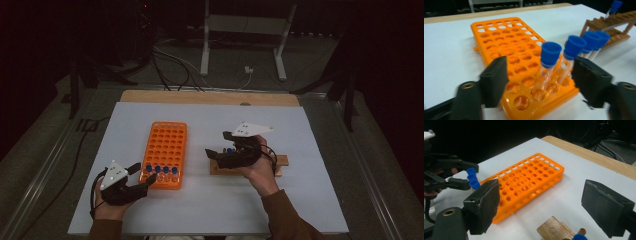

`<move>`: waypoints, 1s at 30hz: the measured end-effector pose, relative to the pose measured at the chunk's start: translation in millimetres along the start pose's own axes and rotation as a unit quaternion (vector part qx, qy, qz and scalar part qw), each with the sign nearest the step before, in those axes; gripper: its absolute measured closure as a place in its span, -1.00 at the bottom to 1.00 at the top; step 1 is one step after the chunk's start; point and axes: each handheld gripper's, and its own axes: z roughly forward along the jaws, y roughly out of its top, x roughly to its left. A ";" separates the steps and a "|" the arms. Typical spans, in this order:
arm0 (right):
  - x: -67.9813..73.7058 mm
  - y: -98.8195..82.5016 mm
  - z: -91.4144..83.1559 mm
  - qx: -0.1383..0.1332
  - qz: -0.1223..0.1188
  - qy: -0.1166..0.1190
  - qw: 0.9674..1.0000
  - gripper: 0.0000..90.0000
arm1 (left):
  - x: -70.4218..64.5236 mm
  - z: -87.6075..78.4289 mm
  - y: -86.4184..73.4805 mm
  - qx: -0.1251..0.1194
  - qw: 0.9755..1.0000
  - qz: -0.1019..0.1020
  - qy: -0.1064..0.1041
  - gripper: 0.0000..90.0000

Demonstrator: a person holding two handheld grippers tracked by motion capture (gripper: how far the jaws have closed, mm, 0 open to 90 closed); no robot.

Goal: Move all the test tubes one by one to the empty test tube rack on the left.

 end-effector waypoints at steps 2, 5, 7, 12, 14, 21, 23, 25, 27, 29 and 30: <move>-1.9 -0.4 -0.3 -0.001 0.002 -0.003 1.000 -0.66 | 1.0 -1.8 2.0 -0.008 1.000 -0.007 0.002 -0.53; -4.8 -1.4 -1.1 -0.001 0.005 -0.007 1.000 -0.66 | 3.0 -5.1 4.8 -0.017 1.000 -0.010 0.007 -0.69; -7.0 -2.6 -1.3 -0.001 0.005 -0.011 1.000 -0.66 | 5.3 -5.7 5.0 -0.016 1.000 -0.015 0.007 -0.84; -13.8 -7.6 -1.7 0.003 0.010 -0.027 1.000 -0.66 | 11.2 -9.3 5.2 -0.020 0.999 -0.024 0.010 -0.99; -16.0 -9.8 -2.1 0.004 0.010 -0.034 0.999 -0.66 | 12.8 -10.5 5.2 -0.023 0.999 -0.024 0.016 -0.99; -23.1 -16.4 -2.8 0.012 0.016 -0.042 0.999 -0.66 | 16.1 -11.9 4.4 -0.021 0.999 -0.024 0.027 -0.99; -25.0 -18.7 -2.5 0.015 0.018 -0.042 0.999 -0.66 | 16.4 -11.9 4.4 -0.020 0.999 -0.024 0.030 -0.99; -26.7 -21.0 -1.9 0.019 0.020 -0.041 0.999 -0.68 | 16.7 -11.8 4.4 -0.020 0.999 -0.024 0.030 -0.99; -28.0 -23.6 -1.3 0.023 0.020 -0.042 0.999 -0.69 | 16.8 -11.4 4.2 -0.018 0.999 -0.025 0.032 -0.99; -28.1 -26.2 -1.0 0.028 0.017 -0.043 0.999 -0.65 | 16.8 -11.1 4.2 -0.016 0.999 -0.025 0.033 -0.99; -28.0 -27.6 -0.5 0.033 0.014 -0.045 0.998 -0.65 | 16.8 -11.0 4.3 -0.016 0.999 -0.024 0.034 -0.99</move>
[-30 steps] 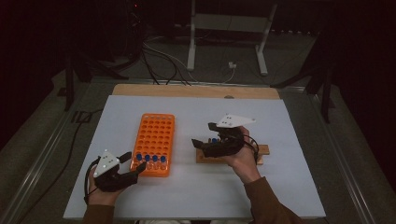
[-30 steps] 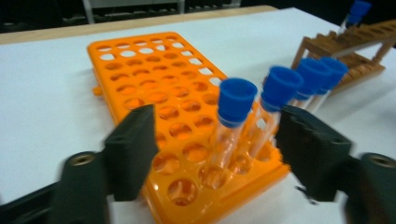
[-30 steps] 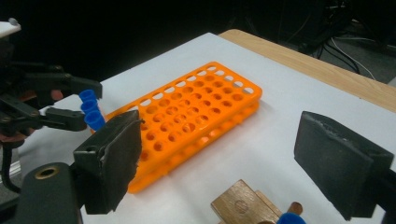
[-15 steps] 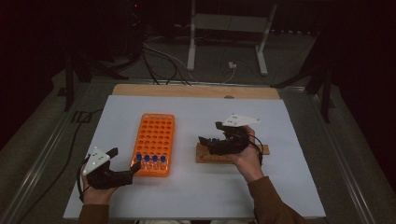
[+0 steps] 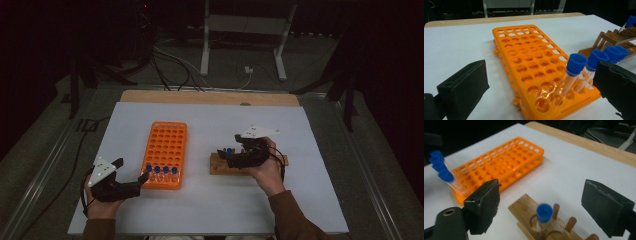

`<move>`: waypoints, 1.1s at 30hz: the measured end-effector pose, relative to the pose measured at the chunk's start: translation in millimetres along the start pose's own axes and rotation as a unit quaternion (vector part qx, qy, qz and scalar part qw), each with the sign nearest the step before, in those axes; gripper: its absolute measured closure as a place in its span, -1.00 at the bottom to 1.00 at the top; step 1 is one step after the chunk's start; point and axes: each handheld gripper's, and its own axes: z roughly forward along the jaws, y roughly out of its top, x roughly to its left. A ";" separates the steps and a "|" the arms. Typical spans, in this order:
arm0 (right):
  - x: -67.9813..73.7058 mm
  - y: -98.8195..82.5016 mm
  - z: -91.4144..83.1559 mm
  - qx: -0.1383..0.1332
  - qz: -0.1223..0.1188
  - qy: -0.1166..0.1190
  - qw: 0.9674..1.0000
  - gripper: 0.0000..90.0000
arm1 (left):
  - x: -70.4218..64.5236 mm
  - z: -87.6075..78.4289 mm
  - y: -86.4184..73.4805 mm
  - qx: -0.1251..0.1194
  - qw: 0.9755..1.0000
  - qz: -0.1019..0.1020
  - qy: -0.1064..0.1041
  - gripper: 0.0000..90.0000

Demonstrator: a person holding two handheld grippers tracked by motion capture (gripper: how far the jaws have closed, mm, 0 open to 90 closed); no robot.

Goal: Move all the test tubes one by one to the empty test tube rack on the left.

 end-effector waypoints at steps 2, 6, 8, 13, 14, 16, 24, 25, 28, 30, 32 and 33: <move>0.6 -3.0 1.4 0.007 -0.005 -0.001 1.000 -0.56 | 0.0 0.1 0.1 0.000 1.000 -0.001 0.000 -0.99; -0.3 -11.1 4.7 0.018 -0.006 -0.001 1.000 -0.35 | 0.5 0.0 0.0 0.000 1.000 -0.002 0.001 -0.99; -1.2 -16.2 7.2 0.028 -0.005 -0.003 1.000 -0.23 | 0.6 0.3 -0.3 0.001 1.000 -0.003 0.001 -0.99; -2.3 -23.8 11.0 0.038 -0.010 0.001 0.999 0.11 | 0.6 0.9 -0.5 0.001 1.000 -0.003 0.001 -0.99; -2.3 -24.1 11.3 0.037 -0.010 0.001 0.999 0.18 | 0.5 0.8 -0.5 0.001 1.000 -0.004 0.001 -0.99; -2.6 -24.2 12.0 0.037 -0.009 0.006 0.999 0.26 | 0.5 0.6 -0.5 0.001 1.000 -0.004 0.001 -0.99; 1.7 -24.4 14.9 0.045 -0.023 -0.001 0.999 0.57 | 0.6 0.5 -0.4 0.000 1.000 -0.004 0.001 -0.99; 2.1 -24.3 15.7 0.047 -0.024 -0.002 0.999 0.60 | 0.7 0.5 -0.3 0.000 1.000 -0.004 0.000 -0.99; 3.2 -24.6 17.8 0.053 -0.026 -0.002 0.998 0.67 | 0.8 0.5 -0.3 0.001 1.000 -0.004 0.000 -0.99; 4.4 -24.3 18.4 0.054 -0.030 -0.007 0.998 0.69 | 0.7 0.6 -0.4 0.001 1.000 -0.005 0.000 -0.99; 5.3 -24.1 18.8 0.054 -0.035 -0.008 0.998 0.69 | 0.6 0.7 -0.4 0.001 1.000 -0.005 0.000 -0.99; 5.5 -23.8 18.9 0.055 -0.038 -0.009 0.998 0.70 | 0.5 0.6 -0.4 0.001 1.000 -0.005 0.000 -0.99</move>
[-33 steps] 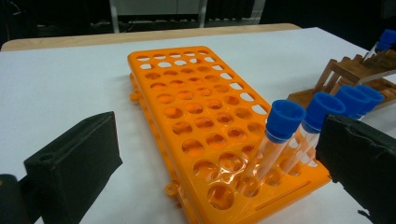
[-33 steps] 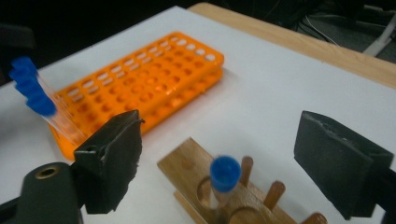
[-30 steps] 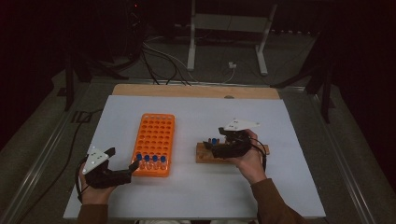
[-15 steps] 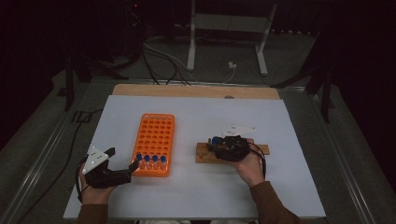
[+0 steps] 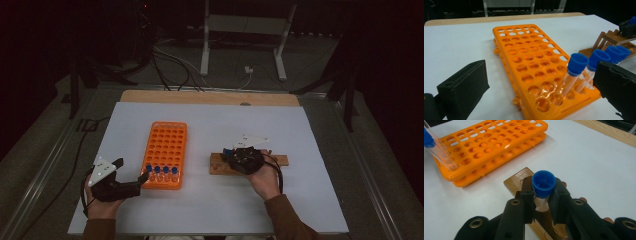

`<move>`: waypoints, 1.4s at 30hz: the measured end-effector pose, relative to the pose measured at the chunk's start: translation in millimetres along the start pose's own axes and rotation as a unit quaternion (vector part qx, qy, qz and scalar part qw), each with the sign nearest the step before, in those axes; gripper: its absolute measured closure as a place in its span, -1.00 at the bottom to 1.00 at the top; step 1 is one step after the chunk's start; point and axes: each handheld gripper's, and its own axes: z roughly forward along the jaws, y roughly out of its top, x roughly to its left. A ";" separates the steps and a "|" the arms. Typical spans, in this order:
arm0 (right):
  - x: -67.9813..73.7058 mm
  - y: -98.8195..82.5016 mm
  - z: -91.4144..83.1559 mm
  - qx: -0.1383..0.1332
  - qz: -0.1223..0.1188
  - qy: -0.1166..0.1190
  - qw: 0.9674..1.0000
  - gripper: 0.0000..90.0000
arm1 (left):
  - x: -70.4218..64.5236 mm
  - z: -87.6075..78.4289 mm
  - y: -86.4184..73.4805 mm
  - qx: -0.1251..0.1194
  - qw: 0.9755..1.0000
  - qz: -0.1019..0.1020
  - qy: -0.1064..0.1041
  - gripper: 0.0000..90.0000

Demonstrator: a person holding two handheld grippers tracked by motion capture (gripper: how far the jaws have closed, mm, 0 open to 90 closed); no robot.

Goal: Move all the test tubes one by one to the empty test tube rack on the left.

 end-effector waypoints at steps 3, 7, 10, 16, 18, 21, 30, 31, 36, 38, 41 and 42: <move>-0.4 0.6 -0.3 0.001 -0.001 0.000 1.000 0.70 | 0.3 -0.4 0.2 -0.001 1.000 0.000 0.001 -0.99; -1.3 2.5 -4.3 -0.005 -0.001 -0.004 1.000 0.70 | 0.5 -0.4 0.1 -0.001 1.000 0.000 0.001 -0.99; -1.4 6.4 -9.1 -0.011 0.000 -0.002 1.000 0.70 | 0.3 -0.2 0.2 -0.001 1.000 0.000 0.000 -0.99; -1.3 14.6 -14.9 -0.017 -0.002 0.002 1.000 0.70 | 0.3 -0.5 0.4 -0.002 1.000 0.001 -0.001 -0.99; -1.2 17.1 -16.8 -0.018 -0.004 0.002 1.000 0.70 | 0.3 -0.5 0.5 -0.003 1.000 0.000 -0.001 -0.99; -1.3 21.4 -20.4 -0.021 -0.005 0.001 1.000 0.70 | 0.2 -1.0 0.7 -0.004 1.000 0.000 0.000 -0.99; -3.2 32.8 -33.3 -0.030 -0.008 0.010 0.999 0.70 | -1.0 -1.8 1.9 -0.008 1.000 0.000 -0.001 -0.99; -2.7 33.4 -34.2 -0.029 -0.009 0.010 0.999 0.70 | -1.3 -2.0 2.1 -0.009 1.000 0.001 0.000 -0.99; -2.1 38.0 -40.1 -0.033 -0.013 0.010 0.999 0.70 | -2.9 -2.6 3.6 -0.012 1.000 0.004 0.001 -0.99; -1.9 40.9 -42.8 -0.037 -0.013 0.010 0.999 0.70 | -4.4 -2.9 4.7 -0.013 1.000 0.007 0.000 -0.99; -0.6 46.2 -45.9 -0.044 -0.016 0.010 0.999 0.70 | -8.6 -3.3 7.4 -0.018 1.000 0.011 -0.004 -0.99; -0.1 47.8 -46.0 -0.046 -0.017 0.011 0.999 0.70 | -9.5 -3.2 8.3 -0.018 1.000 0.013 -0.005 -0.99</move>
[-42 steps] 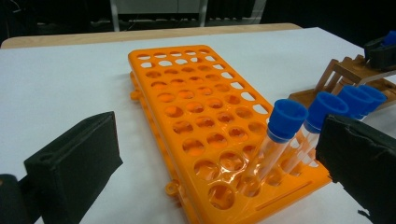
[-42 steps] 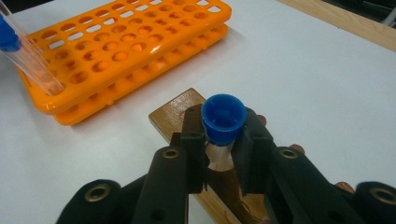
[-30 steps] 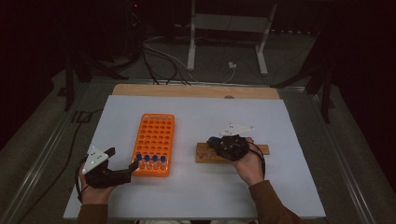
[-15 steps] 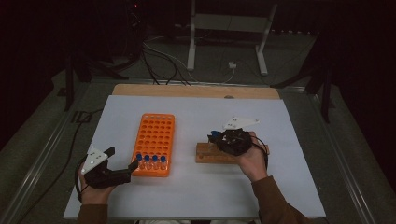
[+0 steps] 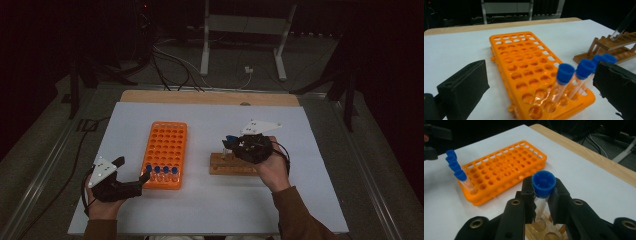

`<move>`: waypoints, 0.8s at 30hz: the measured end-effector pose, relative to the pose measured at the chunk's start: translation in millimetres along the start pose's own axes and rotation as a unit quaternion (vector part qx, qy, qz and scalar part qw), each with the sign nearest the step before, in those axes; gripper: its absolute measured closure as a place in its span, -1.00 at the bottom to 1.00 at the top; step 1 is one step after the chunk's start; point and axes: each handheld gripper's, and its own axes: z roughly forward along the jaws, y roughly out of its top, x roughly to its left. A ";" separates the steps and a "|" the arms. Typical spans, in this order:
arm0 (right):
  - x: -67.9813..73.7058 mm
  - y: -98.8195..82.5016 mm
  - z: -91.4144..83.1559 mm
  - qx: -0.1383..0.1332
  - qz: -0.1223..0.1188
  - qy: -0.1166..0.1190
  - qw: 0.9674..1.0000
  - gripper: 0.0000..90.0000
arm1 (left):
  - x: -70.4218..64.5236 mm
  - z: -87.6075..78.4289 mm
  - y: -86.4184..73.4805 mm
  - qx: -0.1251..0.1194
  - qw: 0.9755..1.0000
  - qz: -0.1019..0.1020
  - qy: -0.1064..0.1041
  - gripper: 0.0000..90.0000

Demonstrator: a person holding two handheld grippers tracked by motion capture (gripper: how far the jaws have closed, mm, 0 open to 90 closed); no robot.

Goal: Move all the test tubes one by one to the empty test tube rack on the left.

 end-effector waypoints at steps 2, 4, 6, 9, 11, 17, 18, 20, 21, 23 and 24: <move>1.3 2.8 1.0 -0.002 0.000 0.003 1.000 0.70 | -2.6 0.8 2.7 -0.003 1.000 0.003 -0.003 -0.99; 3.1 6.1 3.6 -0.004 0.000 0.007 1.000 0.70 | -5.7 1.9 5.9 -0.004 1.000 0.007 -0.007 -0.99; 5.9 9.7 6.7 -0.005 -0.003 0.010 1.000 0.70 | -9.0 2.8 10.0 -0.006 1.000 0.013 -0.010 -0.99; 10.8 15.3 10.7 -0.006 -0.008 0.016 1.000 0.70 | -14.1 3.9 16.7 -0.009 1.000 0.023 -0.014 -0.99; 13.8 18.7 13.4 -0.006 -0.010 0.020 1.000 0.70 | -17.4 4.8 21.2 -0.013 0.999 0.025 -0.015 -0.99; 21.7 27.9 21.2 -0.006 -0.014 0.032 0.999 0.70 | -29.0 15.5 32.9 -0.011 0.999 0.035 -0.031 -0.98; 22.8 29.5 22.3 -0.007 -0.013 0.034 0.999 0.70 | -31.5 18.2 34.8 -0.007 0.999 0.038 -0.035 -0.98; 24.9 33.2 24.5 -0.009 -0.013 0.038 0.999 0.70 | -36.4 23.8 38.7 -0.004 0.998 0.043 -0.045 -0.98; 25.6 34.4 25.1 -0.009 -0.012 0.039 0.999 0.70 | -38.7 26.3 40.7 -0.004 0.998 0.045 -0.051 -0.98; 27.6 37.5 27.5 -0.010 -0.010 0.042 0.999 0.70 | -43.8 31.3 44.6 -0.003 0.997 0.048 -0.063 -0.98; 28.8 39.0 28.7 -0.010 -0.011 0.044 0.999 0.70 | -47.4 34.5 46.9 -0.002 0.996 0.053 -0.068 -0.98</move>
